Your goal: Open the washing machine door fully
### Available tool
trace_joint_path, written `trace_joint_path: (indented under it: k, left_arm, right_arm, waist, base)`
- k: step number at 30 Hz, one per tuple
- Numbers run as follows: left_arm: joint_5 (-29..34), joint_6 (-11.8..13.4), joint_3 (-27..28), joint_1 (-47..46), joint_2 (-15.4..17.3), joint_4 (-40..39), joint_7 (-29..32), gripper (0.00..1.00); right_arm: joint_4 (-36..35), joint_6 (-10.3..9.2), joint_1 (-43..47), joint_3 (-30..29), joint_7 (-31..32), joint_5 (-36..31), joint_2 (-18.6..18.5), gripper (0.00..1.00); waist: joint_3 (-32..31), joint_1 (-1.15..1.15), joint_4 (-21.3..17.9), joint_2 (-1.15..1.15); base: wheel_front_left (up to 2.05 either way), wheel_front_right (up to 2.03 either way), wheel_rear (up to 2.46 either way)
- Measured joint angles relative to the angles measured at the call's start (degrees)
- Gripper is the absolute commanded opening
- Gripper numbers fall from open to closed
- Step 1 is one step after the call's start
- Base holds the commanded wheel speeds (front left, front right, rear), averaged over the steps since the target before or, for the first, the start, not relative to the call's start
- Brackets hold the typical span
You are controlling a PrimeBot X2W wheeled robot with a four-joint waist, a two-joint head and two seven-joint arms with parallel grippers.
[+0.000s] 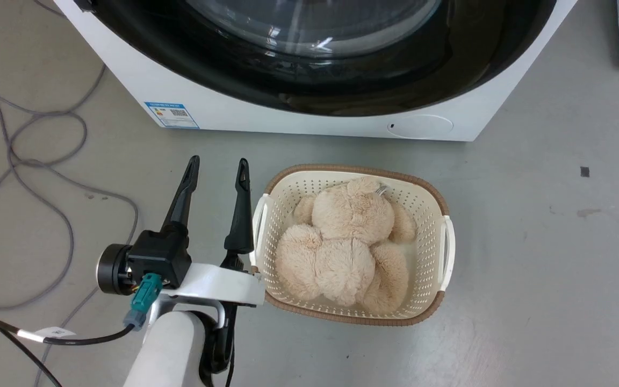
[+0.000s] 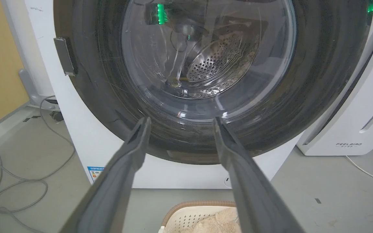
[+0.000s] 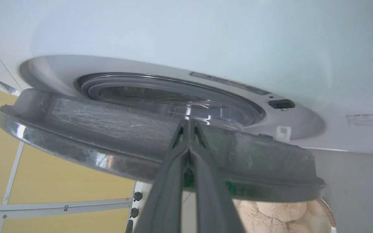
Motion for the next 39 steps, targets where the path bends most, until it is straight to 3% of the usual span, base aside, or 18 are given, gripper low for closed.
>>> trace_joint_path:
  k: [8, 21, 39]
  left_arm:
    - [0.0, 0.2, -0.3, 0.0, 0.0, 1.3, 0.0, 1.00]
    - [0.2, 0.3, -0.1, 3.1, 0.0, 3.5, 0.0, 1.00]
    - [1.2, -0.4, 0.3, 9.3, 0.0, 5.6, 0.0, 1.00]
  right_arm:
    - [-0.3, -0.01, 2.7, 0.4, 1.3, 0.2, 0.6, 0.00]
    - [-6.0, -0.01, 14.3, 1.3, 4.0, 0.8, 2.6, 0.00]
    - [-25.4, 0.00, 34.4, 2.9, 9.5, 3.4, 2.5, 0.00]
  waist:
    - [-2.1, 0.00, 0.2, 0.00]
    - [-8.4, 0.00, 0.4, 0.00]
    - [-16.7, -0.01, 0.4, 0.00]
  base:
    - [0.00, 0.00, 0.00]
    - [0.00, 0.00, 0.00]
    - [0.00, 0.00, 0.00]
